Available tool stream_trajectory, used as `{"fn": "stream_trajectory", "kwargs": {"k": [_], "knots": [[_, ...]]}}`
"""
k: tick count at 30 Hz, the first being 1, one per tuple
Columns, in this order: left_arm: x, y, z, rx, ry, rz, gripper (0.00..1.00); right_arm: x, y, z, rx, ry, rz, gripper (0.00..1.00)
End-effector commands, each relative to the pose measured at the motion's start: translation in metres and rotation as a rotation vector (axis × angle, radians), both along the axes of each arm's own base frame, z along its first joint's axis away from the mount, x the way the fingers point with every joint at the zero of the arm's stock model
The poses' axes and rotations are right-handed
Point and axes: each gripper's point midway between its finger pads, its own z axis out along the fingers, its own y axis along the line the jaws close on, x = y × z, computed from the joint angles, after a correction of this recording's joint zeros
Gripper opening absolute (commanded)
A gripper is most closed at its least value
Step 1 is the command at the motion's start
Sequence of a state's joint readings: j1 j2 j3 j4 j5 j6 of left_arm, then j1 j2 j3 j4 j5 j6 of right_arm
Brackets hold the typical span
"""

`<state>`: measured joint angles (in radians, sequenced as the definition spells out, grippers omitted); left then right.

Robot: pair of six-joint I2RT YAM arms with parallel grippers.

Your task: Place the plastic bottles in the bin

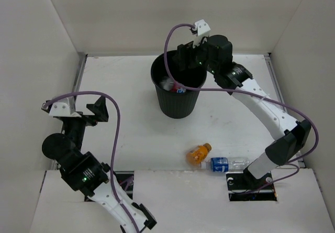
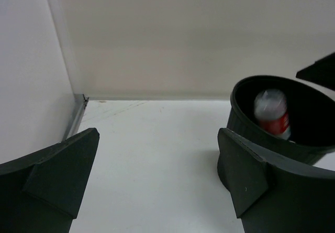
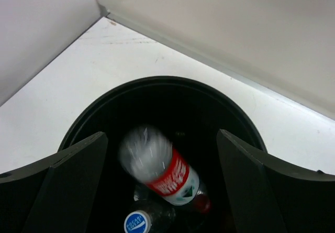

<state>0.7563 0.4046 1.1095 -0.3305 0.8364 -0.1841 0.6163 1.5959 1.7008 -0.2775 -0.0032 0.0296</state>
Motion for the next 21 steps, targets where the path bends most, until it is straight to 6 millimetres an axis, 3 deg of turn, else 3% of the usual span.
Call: {"fn": "stream_trajectory", "kwargs": {"k": [1, 3, 5, 9, 13, 15, 17, 21], "knots": [[0.011, -0.004, -0.016, 0.012, 0.049, -0.107, 1.00, -0.014, -0.016, 0.062, 0.064, -0.132, -0.010, 0.92], [0.016, 0.001, -0.024, 0.038, 0.062, -0.119, 1.00, -0.017, -0.031, 0.081, 0.068, -0.168, -0.031, 0.92], [0.015, -0.001, -0.026, 0.086, 0.062, -0.154, 1.00, -0.022, -0.057, 0.106, 0.080, -0.216, -0.077, 0.93], [0.009, -0.015, -0.028, 0.170, 0.074, -0.269, 1.00, -0.043, -0.142, 0.148, 0.080, -0.315, -0.235, 0.95], [0.004, -0.017, -0.040, 0.290, 0.085, -0.349, 1.00, -0.072, -0.232, 0.153, 0.014, -0.360, -0.432, 0.98], [0.009, -0.002, -0.046, 0.298, 0.095, -0.344, 1.00, -0.087, -0.268, 0.150, -0.001, -0.364, -0.531, 0.99], [0.022, 0.028, -0.045, 0.249, 0.098, -0.299, 1.00, -0.102, -0.294, 0.144, 0.002, -0.364, -0.599, 1.00], [0.064, 0.101, -0.024, 0.092, 0.091, -0.127, 1.00, -0.125, -0.318, 0.132, 0.036, -0.348, -0.672, 1.00]]}}
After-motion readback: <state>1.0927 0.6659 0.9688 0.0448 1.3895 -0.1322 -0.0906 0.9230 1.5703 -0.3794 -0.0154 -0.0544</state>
